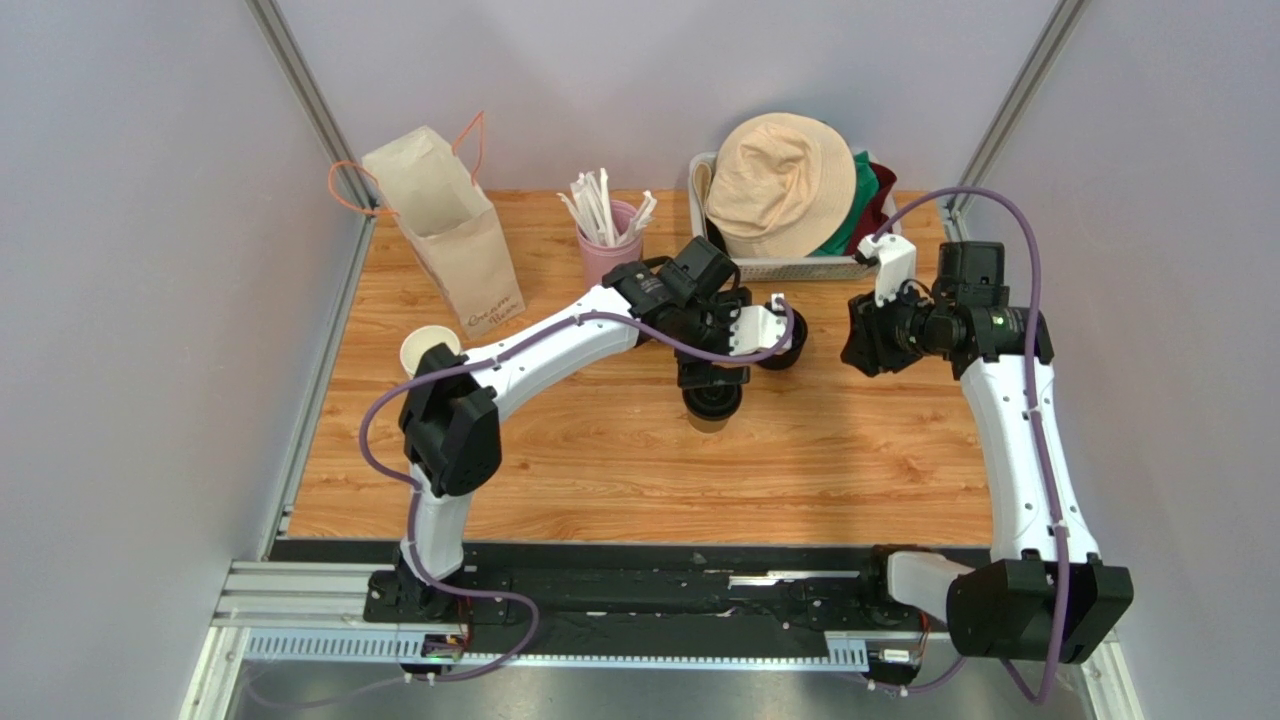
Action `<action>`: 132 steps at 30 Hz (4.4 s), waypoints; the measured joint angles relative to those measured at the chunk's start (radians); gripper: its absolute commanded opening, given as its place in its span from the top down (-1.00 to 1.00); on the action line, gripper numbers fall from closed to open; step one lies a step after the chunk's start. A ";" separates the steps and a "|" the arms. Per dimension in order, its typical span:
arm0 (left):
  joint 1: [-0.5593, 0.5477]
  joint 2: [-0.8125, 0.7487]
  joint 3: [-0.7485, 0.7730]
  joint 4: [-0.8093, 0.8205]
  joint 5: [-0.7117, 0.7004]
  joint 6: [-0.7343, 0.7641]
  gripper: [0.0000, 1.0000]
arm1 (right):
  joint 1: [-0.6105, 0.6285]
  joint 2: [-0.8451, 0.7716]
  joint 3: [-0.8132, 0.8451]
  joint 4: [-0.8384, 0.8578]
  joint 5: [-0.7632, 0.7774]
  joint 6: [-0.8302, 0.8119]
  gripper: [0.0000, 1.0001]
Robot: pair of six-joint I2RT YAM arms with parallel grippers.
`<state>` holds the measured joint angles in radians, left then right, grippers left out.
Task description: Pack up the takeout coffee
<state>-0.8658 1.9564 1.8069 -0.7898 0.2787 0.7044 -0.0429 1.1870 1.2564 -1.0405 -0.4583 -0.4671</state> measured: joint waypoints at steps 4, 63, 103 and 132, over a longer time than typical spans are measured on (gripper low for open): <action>0.000 0.047 0.030 0.003 -0.002 0.010 -0.60 | -0.018 -0.011 0.000 0.011 -0.014 0.000 0.20; -0.013 0.168 0.182 -0.191 -0.174 -0.449 1.00 | -0.018 -0.011 -0.032 0.037 -0.042 0.003 0.22; 0.404 -0.127 -0.124 -0.216 -0.438 -0.939 1.00 | -0.018 0.008 -0.048 0.056 -0.047 0.007 0.23; 0.436 -0.133 -0.216 -0.139 -0.404 -1.006 0.50 | -0.018 0.024 -0.048 0.059 -0.050 0.016 0.23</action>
<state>-0.4294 1.8236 1.5913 -0.9291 -0.1253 -0.3012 -0.0605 1.2114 1.2087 -0.9813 -0.5087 -0.4515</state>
